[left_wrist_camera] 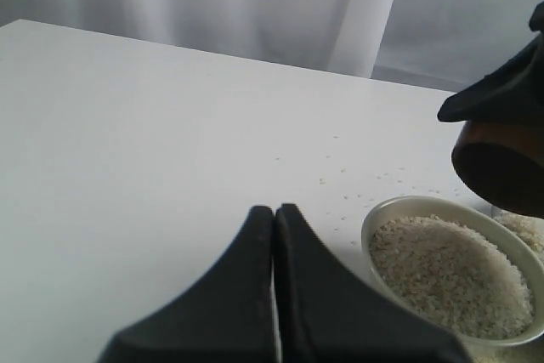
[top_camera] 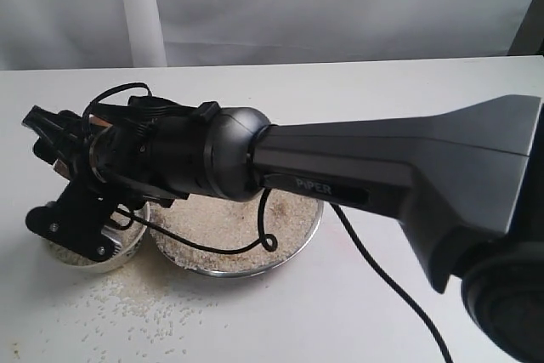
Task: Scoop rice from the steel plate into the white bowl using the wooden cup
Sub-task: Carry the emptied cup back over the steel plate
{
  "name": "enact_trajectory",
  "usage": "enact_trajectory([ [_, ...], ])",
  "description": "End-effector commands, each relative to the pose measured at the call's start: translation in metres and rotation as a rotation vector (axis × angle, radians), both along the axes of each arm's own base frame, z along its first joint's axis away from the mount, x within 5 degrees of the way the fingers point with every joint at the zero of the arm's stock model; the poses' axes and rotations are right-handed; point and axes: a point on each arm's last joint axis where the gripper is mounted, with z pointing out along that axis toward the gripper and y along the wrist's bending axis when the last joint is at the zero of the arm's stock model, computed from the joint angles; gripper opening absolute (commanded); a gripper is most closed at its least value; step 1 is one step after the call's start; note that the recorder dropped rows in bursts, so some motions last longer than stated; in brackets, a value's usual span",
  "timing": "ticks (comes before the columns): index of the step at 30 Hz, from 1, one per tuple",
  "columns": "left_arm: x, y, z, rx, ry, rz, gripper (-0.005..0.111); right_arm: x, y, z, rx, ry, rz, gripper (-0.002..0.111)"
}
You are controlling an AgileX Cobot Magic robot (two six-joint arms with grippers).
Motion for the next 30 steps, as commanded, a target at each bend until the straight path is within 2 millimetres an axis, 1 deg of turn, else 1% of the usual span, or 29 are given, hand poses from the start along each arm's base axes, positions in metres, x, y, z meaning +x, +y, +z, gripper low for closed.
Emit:
enact_trajectory([
  [1, 0.000, -0.001, 0.002, -0.006, -0.013, -0.006, 0.000, 0.004, -0.014, 0.036, 0.148, 0.202, -0.301, 0.000],
  [2, 0.000, -0.001, 0.002, -0.006, -0.013, -0.006, 0.000, 0.007, -0.022, 0.043, 0.150, 0.226, -0.371, 0.000],
  [3, 0.000, -0.001, 0.002, -0.006, -0.013, -0.006, 0.000, 0.011, -0.035, 0.057, 0.141, 0.243, -0.439, 0.000],
  [4, 0.000, -0.001, 0.002, -0.006, -0.013, -0.006, 0.000, 0.013, -0.043, 0.063, 0.129, 0.253, -0.474, 0.000],
  [5, 0.000, -0.001, 0.002, -0.006, -0.013, -0.006, 0.000, 0.017, -0.059, 0.074, 0.104, 0.278, -0.540, 0.000],
  [6, 0.000, -0.001, 0.002, -0.006, -0.013, -0.006, 0.000, 0.018, -0.069, 0.078, 0.074, 0.288, -0.582, 0.000],
  [7, 0.000, -0.001, 0.002, -0.006, -0.013, -0.006, 0.000, 0.021, -0.087, 0.088, 0.021, 0.303, -0.658, 0.000],
  [9, 0.000, -0.001, 0.002, -0.006, -0.013, -0.006, 0.000, 0.028, -0.110, 0.098, -0.034, 0.295, -0.741, 0.000],
  [10, 0.000, -0.001, 0.002, -0.006, -0.013, -0.006, 0.000, 0.034, -0.119, 0.099, -0.053, 0.286, -0.773, 0.000],
  [11, 0.000, -0.001, 0.002, -0.006, -0.013, -0.006, 0.000, 0.038, -0.123, 0.098, -0.060, 0.284, -0.789, 0.000],
  [12, 0.000, -0.001, 0.002, -0.006, -0.013, -0.006, 0.000, 0.045, -0.126, 0.091, -0.083, 0.267, -0.801, 0.000],
  [14, 0.000, -0.001, 0.002, -0.006, -0.013, -0.006, 0.000, 0.053, -0.124, 0.075, -0.141, 0.216, -0.796, 0.000],
  [16, 0.000, -0.001, 0.002, -0.006, -0.013, -0.006, 0.000, 0.062, -0.119, 0.050, -0.205, 0.169, -0.781, 0.000],
  [19, 0.000, -0.001, 0.002, -0.006, -0.013, -0.006, 0.000, 0.068, -0.112, 0.026, -0.228, 0.175, -0.756, 0.000],
  [22, 0.000, -0.001, 0.002, -0.006, -0.013, -0.006, 0.000, 0.072, -0.105, 0.007, -0.232, 0.178, -0.728, 0.000],
  [25, 0.000, -0.001, 0.002, -0.006, -0.013, -0.006, 0.000, 0.075, -0.104, -0.007, -0.270, 0.160, -0.718, 0.000],
  [30, 0.000, -0.001, 0.002, -0.006, -0.013, -0.006, 0.000, 0.076, -0.101, -0.024, -0.307, 0.160, -0.706, 0.000],
])
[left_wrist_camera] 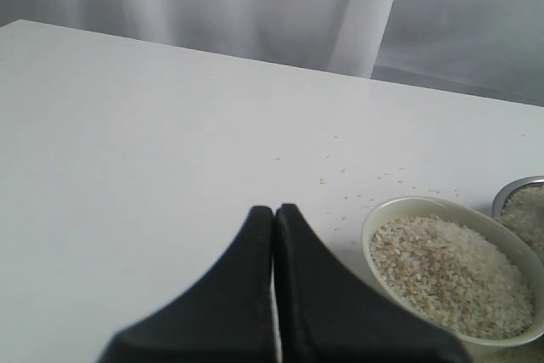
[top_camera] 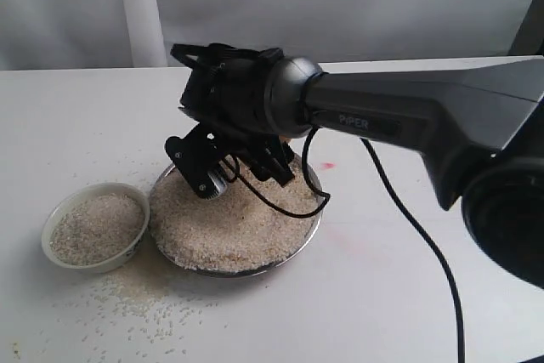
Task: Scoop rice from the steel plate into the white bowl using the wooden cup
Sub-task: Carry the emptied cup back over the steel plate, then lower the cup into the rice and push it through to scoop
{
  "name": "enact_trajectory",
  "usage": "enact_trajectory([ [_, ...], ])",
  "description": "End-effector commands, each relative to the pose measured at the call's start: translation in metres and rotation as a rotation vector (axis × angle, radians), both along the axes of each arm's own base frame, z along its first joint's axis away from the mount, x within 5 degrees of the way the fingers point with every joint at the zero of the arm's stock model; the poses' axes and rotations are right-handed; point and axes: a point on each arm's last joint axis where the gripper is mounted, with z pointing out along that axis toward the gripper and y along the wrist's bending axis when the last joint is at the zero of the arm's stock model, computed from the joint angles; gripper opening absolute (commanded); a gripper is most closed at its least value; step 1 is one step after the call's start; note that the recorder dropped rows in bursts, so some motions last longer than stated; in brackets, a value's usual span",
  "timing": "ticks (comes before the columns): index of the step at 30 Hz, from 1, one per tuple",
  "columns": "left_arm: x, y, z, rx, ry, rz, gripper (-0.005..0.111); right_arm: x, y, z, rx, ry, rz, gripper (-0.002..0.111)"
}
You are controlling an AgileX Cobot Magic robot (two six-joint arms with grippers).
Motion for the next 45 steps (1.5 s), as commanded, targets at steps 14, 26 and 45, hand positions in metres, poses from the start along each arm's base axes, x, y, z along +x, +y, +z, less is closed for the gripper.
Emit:
enact_trajectory([
  [14, 0.000, -0.001, 0.002, -0.006, -0.013, -0.006, 0.000, 0.007, 0.009, -0.028, -0.003, -0.022, 0.072, 0.000],
  [26, 0.000, -0.001, 0.002, -0.006, -0.013, -0.006, 0.000, 0.007, 0.012, -0.046, -0.003, 0.000, 0.088, 0.000],
  [45, 0.000, -0.001, 0.002, -0.006, -0.013, -0.006, 0.000, -0.021, 0.041, -0.048, 0.087, 0.052, 0.132, 0.000],
])
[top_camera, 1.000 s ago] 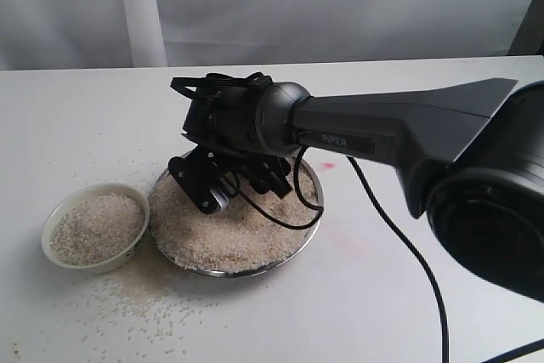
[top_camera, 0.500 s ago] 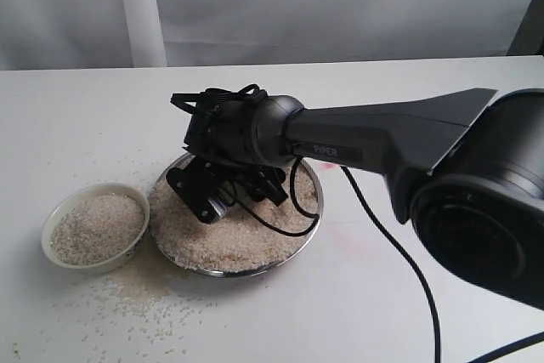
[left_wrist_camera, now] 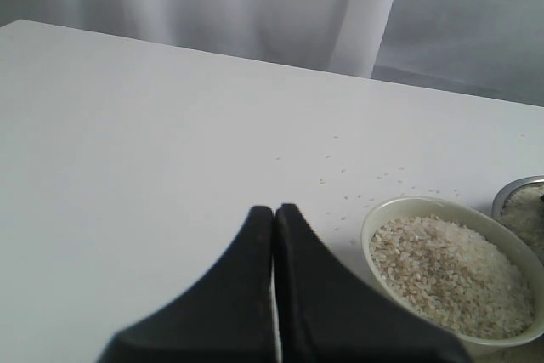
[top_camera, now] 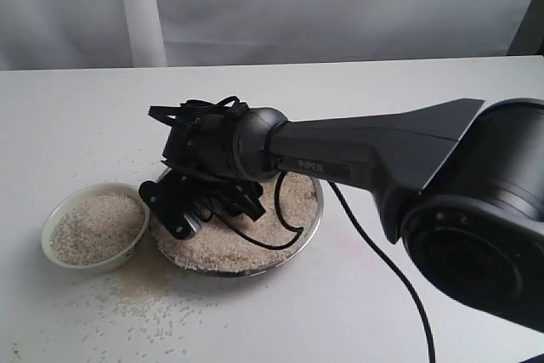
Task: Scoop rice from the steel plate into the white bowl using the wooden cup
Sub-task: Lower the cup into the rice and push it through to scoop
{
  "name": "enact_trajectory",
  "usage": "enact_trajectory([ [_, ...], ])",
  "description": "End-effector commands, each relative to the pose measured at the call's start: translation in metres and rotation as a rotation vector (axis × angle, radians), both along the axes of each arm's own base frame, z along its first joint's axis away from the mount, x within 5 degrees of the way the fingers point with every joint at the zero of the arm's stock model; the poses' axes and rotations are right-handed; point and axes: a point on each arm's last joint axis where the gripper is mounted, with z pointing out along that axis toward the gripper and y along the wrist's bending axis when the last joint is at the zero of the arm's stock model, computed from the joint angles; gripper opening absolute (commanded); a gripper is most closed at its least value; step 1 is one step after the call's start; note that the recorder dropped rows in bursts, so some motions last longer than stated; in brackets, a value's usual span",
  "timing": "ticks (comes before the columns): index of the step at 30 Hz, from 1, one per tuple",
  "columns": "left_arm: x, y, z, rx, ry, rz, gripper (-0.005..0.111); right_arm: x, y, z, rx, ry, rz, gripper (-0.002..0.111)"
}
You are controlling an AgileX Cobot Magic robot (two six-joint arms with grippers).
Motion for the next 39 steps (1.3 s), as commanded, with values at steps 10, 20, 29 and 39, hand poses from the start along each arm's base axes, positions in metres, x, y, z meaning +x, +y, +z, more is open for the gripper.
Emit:
enact_trajectory([
  [10, 0.000, -0.001, 0.002, -0.006, -0.013, -0.006, 0.000, -0.018, 0.016, 0.002, 0.043, 0.038, 0.016, 0.000],
  [20, 0.000, -0.001, 0.002, -0.006, -0.013, -0.006, 0.000, -0.025, 0.019, 0.012, 0.074, 0.064, 0.001, 0.000],
  [29, 0.000, -0.001, 0.002, -0.006, -0.013, -0.006, 0.000, -0.030, 0.021, 0.015, 0.142, 0.127, -0.045, 0.000],
  [39, 0.000, -0.001, 0.002, -0.006, -0.013, -0.006, 0.000, -0.016, 0.007, 0.021, 0.228, 0.191, -0.153, 0.000],
])
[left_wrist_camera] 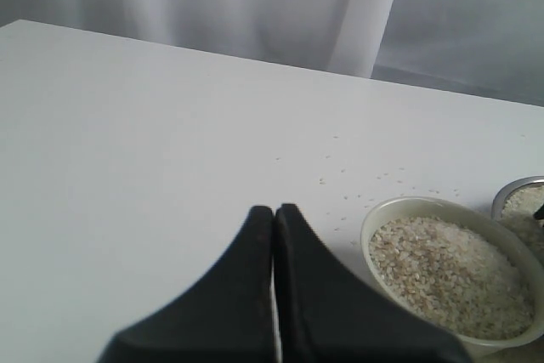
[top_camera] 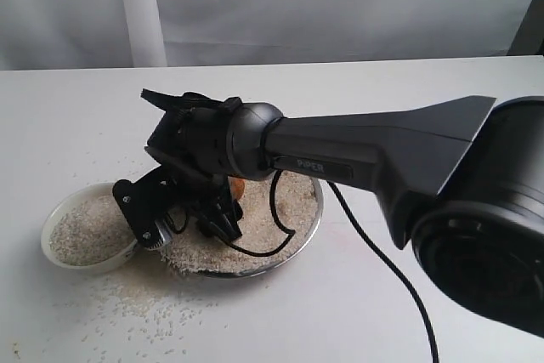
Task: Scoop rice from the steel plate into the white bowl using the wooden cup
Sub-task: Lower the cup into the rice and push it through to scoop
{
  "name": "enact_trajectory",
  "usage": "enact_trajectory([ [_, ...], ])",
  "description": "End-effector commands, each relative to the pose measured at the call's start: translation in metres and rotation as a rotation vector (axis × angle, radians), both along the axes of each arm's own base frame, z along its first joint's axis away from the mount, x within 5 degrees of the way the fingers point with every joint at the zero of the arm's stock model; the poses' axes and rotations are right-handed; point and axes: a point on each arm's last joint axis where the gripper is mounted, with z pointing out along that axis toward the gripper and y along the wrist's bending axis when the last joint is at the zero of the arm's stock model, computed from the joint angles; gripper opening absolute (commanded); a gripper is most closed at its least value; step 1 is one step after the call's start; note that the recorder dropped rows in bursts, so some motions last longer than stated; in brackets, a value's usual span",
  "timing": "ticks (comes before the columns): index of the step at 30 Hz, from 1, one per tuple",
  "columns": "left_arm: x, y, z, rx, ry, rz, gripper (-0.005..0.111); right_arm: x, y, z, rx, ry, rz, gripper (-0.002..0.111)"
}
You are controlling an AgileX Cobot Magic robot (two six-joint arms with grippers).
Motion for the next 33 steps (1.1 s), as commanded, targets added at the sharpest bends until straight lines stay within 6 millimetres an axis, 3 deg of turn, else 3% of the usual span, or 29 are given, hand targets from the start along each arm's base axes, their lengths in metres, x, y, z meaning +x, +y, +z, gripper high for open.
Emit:
enact_trajectory([
  [1, 0.000, -0.001, 0.002, -0.006, -0.013, -0.006, 0.000, 0.007, -0.007, 0.013, 0.089, 0.045, -0.077, 0.000],
  [13, 0.000, -0.001, 0.002, -0.006, -0.013, -0.006, 0.000, 0.018, -0.011, 0.021, 0.293, 0.150, -0.193, 0.000],
  [33, 0.000, -0.001, 0.002, -0.006, -0.013, -0.006, 0.000, 0.031, -0.022, 0.021, 0.439, 0.301, -0.290, 0.000],
])
